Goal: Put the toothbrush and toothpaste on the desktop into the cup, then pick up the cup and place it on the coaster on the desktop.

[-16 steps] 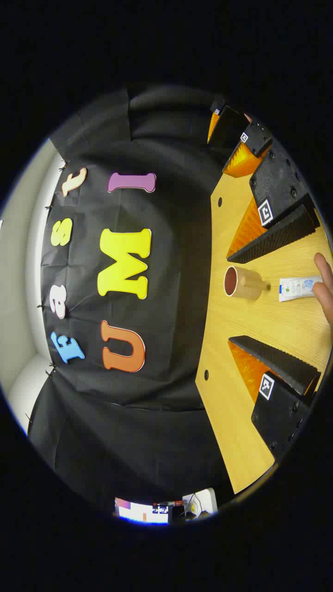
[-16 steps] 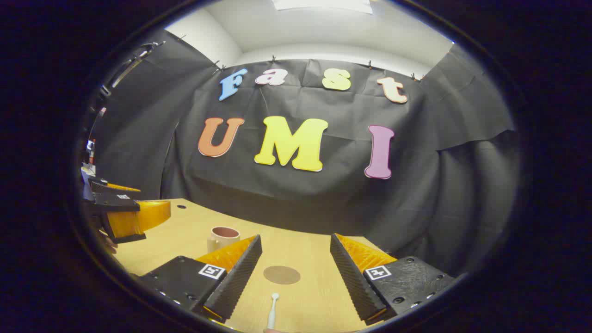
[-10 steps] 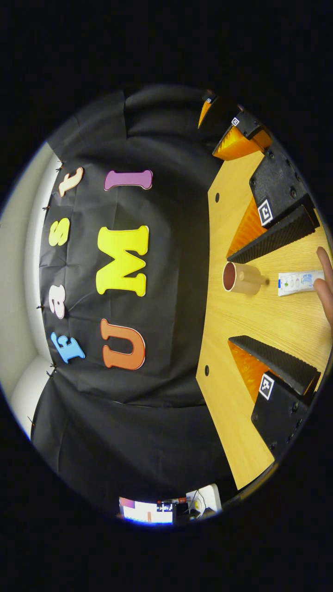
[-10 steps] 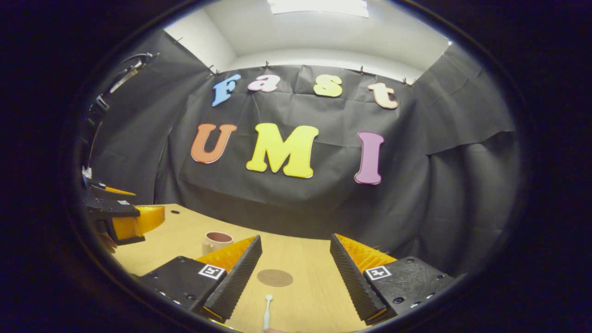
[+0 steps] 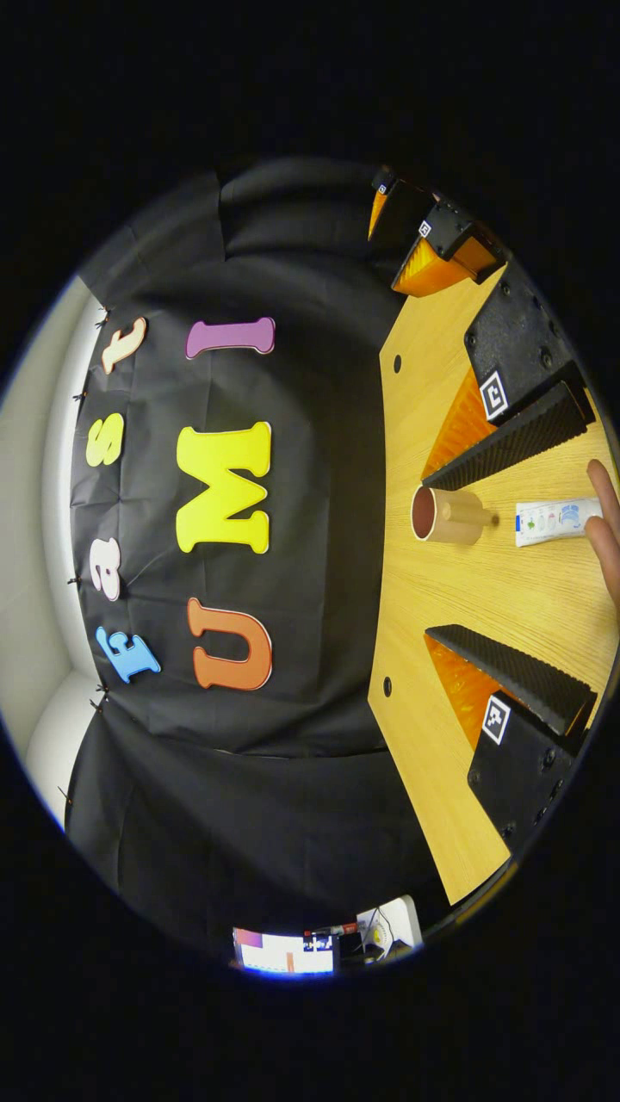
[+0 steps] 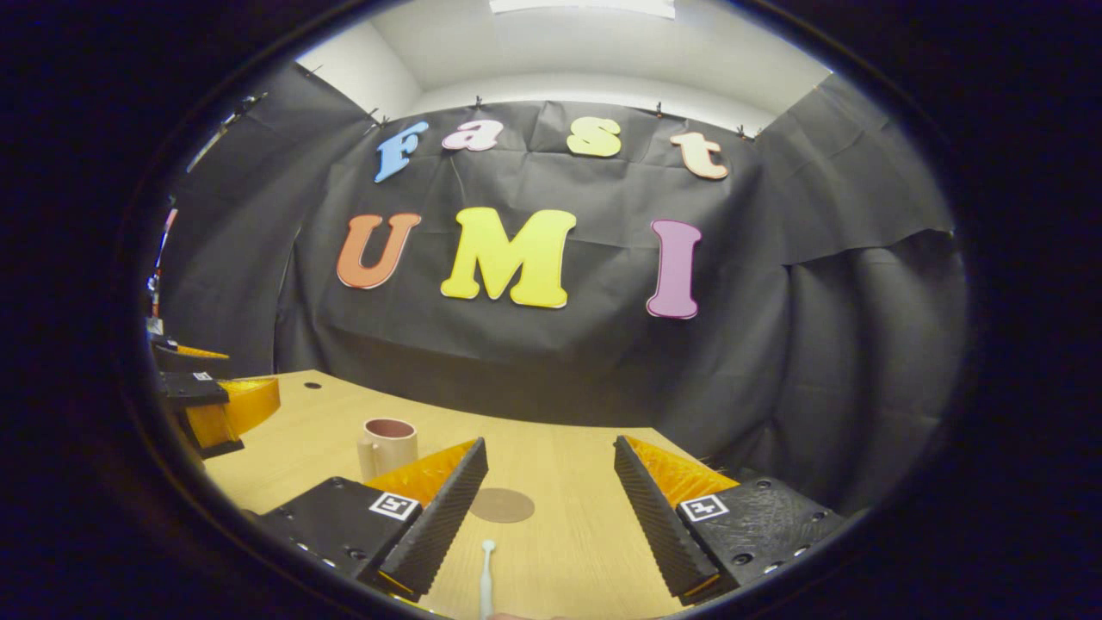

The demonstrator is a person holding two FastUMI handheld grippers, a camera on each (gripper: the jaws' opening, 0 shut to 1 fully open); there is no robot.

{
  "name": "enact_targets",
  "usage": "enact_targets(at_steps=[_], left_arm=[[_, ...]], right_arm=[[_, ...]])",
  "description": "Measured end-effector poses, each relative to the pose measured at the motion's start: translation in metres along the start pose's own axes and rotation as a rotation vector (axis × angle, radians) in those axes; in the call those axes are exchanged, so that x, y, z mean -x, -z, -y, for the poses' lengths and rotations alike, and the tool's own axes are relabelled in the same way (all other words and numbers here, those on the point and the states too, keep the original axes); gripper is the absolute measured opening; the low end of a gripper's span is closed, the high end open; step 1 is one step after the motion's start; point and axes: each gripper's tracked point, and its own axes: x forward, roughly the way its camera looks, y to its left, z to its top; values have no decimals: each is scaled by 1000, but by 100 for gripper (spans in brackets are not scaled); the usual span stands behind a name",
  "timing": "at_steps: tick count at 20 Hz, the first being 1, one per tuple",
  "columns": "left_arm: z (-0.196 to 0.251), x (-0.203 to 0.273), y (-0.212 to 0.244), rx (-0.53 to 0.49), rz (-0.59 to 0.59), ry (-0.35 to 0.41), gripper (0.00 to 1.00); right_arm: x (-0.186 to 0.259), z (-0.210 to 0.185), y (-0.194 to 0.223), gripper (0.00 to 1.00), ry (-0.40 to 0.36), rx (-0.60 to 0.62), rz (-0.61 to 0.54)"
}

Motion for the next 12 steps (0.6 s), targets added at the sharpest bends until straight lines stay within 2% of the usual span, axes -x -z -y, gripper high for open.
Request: enact_targets(at_steps=[5,9,12], left_arm=[[8,-1,7,-13,-19,12,100],[10,-2,12,-18,-28,14,99],[20,-3,28,-10,-93,46,99]], right_arm=[[1,3,-1,96,4,-5,2],[0,2,2,94,2,-3,-9],[1,1,2,96,-10,-35,-18]])
